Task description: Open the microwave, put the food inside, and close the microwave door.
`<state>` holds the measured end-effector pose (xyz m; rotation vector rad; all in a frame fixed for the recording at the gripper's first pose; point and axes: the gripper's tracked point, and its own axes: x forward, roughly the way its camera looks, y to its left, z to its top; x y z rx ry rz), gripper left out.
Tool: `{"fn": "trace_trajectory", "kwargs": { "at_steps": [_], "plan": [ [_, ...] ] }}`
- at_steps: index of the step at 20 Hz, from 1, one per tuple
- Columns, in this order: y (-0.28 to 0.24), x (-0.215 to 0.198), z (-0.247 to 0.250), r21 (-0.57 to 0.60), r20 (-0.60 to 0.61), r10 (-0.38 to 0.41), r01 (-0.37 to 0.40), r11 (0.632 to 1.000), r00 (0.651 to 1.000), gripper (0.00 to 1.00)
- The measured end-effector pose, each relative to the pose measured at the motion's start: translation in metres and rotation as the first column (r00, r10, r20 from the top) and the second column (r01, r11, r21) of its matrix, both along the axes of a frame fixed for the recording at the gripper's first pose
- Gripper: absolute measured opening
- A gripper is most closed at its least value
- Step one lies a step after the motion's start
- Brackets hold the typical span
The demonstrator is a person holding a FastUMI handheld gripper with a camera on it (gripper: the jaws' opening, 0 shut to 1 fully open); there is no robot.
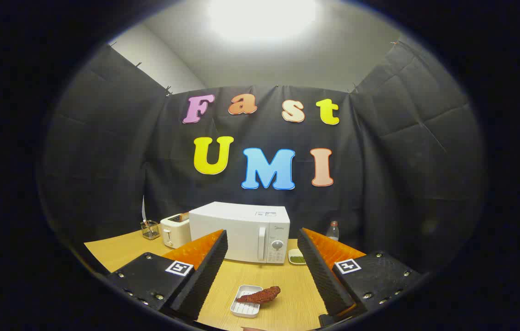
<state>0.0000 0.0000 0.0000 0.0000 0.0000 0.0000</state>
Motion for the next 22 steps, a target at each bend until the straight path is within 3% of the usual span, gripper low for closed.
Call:
{"fn": "trace_trajectory", "kwargs": {
  "at_steps": [17,22],
  "plan": [
    [0.004,0.004,-0.003,-0.005,-0.021,0.020,-0.021,1.000,1.000,0.97],
    [0.012,0.022,-0.010,0.023,0.000,0.054,-0.054,0.998,0.999,0.97]
  ]
}}
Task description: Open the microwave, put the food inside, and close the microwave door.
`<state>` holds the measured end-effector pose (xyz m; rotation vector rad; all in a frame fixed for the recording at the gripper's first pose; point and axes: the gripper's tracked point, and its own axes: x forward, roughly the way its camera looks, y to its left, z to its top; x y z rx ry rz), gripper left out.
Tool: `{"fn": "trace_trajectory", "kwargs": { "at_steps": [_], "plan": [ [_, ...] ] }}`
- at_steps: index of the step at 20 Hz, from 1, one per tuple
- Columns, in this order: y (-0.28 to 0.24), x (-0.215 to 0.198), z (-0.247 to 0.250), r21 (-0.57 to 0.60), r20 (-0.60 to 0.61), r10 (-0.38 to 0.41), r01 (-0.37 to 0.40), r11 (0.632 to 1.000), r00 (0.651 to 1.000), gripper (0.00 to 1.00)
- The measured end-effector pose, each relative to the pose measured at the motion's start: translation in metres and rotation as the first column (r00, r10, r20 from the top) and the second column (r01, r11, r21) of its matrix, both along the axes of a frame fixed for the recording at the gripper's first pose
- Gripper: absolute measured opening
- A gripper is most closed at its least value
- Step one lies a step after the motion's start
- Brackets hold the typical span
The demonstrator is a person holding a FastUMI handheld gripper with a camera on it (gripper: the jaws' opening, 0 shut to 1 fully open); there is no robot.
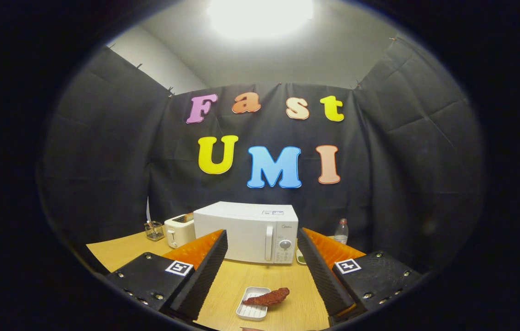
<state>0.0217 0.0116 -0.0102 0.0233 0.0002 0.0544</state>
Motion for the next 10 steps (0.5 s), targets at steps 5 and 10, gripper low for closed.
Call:
{"fn": "trace_trajectory", "kwargs": {
  "at_steps": [5,10],
  "plan": [
    [0.000,0.042,-0.027,0.027,0.009,0.011,-0.012,1.000,1.000,0.97],
    [-0.005,0.096,-0.058,0.007,-0.003,-0.016,0.016,1.000,1.000,0.97]
  ]
}}
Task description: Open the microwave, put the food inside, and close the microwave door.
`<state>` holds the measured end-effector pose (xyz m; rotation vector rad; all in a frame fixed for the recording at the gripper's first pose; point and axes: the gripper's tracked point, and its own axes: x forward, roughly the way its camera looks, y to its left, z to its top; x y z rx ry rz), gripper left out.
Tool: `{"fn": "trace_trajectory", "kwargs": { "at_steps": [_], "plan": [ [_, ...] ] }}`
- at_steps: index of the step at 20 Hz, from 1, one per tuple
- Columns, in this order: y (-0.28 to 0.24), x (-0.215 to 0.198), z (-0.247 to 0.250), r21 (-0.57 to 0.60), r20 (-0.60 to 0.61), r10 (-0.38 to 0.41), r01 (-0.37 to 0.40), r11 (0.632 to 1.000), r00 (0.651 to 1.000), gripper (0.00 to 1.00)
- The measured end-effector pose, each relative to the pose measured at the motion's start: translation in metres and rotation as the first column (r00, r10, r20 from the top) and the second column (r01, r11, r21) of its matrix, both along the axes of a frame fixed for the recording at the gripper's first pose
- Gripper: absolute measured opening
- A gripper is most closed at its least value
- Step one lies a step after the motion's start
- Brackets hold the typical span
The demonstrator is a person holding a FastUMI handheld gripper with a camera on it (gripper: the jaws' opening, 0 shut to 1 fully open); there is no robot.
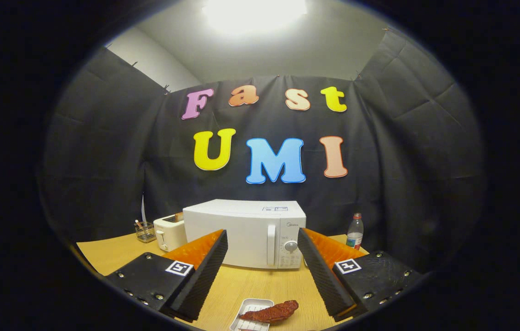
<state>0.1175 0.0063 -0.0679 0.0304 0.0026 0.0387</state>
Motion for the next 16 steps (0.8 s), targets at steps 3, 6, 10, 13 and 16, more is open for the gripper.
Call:
{"fn": "trace_trajectory", "kwargs": {
  "at_steps": [3,6,10,13,16],
  "plan": [
    [0.001,0.037,-0.019,-0.004,-0.012,-0.025,0.025,1.000,1.000,0.97],
    [0.004,0.072,-0.045,-0.018,-0.057,-0.027,0.026,0.999,0.998,0.97],
    [0.001,0.119,-0.075,-0.021,-0.095,-0.054,0.052,0.998,0.994,0.97],
    [0.001,0.150,-0.102,0.004,-0.139,-0.058,0.059,0.998,0.989,0.97],
    [-0.007,0.179,-0.121,0.031,-0.172,-0.082,0.089,0.996,0.982,0.97]
  ]
}}
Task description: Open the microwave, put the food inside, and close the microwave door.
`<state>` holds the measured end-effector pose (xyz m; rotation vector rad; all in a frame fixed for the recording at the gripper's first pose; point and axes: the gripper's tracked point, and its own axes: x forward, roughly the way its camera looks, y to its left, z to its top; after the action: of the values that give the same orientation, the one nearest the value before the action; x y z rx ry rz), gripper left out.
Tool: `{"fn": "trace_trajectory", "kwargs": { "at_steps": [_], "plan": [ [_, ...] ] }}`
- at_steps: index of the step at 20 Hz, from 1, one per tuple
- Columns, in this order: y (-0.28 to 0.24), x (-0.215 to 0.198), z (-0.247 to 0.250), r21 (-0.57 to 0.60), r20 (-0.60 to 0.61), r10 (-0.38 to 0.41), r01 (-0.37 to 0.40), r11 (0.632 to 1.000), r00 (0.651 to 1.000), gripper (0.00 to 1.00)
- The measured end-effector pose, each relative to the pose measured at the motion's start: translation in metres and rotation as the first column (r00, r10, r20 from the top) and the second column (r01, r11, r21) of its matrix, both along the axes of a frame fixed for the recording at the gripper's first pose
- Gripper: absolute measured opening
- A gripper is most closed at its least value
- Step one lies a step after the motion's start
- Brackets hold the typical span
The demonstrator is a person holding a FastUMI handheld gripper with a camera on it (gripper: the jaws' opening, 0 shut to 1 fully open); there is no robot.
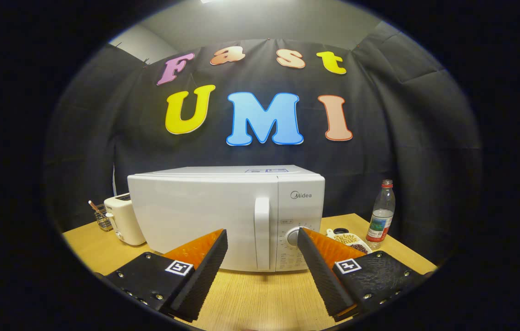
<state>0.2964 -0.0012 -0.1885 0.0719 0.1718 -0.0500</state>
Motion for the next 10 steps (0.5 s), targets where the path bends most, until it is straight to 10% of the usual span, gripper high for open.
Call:
{"fn": "trace_trajectory", "kwargs": {
  "at_steps": [7,10],
  "plan": [
    [0.002,0.053,-0.019,-0.020,0.001,-0.026,0.026,0.999,1.000,0.95],
    [0.007,0.063,-0.028,-0.041,-0.009,-0.034,0.034,0.999,0.999,0.72]
  ]
}}
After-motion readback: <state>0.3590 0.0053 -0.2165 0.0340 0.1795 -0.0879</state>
